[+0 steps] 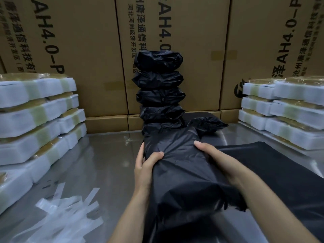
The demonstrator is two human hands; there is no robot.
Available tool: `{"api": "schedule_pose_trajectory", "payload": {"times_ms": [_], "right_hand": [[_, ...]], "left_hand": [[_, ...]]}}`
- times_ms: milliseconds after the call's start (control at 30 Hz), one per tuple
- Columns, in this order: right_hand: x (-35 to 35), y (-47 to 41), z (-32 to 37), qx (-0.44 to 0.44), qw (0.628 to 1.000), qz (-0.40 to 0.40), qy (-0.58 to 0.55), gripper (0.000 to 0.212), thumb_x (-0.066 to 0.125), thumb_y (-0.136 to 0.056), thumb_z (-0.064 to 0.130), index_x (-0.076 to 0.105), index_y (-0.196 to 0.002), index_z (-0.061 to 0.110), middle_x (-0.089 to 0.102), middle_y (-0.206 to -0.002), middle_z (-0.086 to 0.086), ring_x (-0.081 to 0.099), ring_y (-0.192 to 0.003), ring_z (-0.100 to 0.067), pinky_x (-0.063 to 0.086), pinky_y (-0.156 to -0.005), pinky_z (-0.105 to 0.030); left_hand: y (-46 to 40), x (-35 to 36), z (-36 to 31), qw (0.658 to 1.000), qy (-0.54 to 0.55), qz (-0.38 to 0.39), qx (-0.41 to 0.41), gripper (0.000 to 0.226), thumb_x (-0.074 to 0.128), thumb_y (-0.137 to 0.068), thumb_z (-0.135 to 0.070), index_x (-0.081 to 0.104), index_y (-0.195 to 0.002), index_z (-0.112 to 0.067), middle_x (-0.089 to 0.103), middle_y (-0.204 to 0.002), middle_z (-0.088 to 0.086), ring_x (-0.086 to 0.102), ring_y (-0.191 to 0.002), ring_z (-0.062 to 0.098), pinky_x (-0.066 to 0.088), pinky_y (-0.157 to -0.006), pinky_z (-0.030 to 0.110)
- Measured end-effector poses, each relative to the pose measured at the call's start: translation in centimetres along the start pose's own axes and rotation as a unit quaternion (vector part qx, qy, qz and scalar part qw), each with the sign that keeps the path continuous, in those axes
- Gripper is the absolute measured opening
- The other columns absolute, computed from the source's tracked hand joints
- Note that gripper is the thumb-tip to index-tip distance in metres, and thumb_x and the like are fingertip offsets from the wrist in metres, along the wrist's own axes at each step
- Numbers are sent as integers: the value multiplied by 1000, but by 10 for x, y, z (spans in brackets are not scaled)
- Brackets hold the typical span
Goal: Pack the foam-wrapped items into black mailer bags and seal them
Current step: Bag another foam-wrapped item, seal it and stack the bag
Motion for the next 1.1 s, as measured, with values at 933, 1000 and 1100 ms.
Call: {"api": "schedule_pose_trajectory", "payload": {"times_ms": [933,1000,1100], "right_hand": [[-119,-186,176,-324,631,-365,602,98,83,-61,35,24,-137,16,44,-129,-16,48,-115,-40,35,-98,-56],[-123,-210,160,-259,571,-312,714,100,80,-66,39,19,-143,18,39,-137,-11,41,-126,-34,25,-106,-60],[-129,-240,134,-183,480,-261,817,95,71,-79,37,6,-147,24,17,-153,-4,17,-142,-27,14,-112,-60]], "left_hand": [[-89,26,101,953,182,7,-240,42,45,-88,-47,70,-108,-20,73,-98,7,62,-100,26,44,-79,38],[-92,29,101,954,170,9,-245,41,45,-89,-46,71,-106,-19,73,-93,6,61,-95,25,44,-78,38],[-94,32,101,955,154,0,-252,39,46,-89,-44,72,-102,-18,71,-81,5,59,-83,25,43,-75,37]]}}
Point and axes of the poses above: each hand's wrist, its own y-axis away from the middle knuckle, its own x-axis out of the palm, z = x × y, the point moved 5 cm from there along -y, towards the middle knuckle
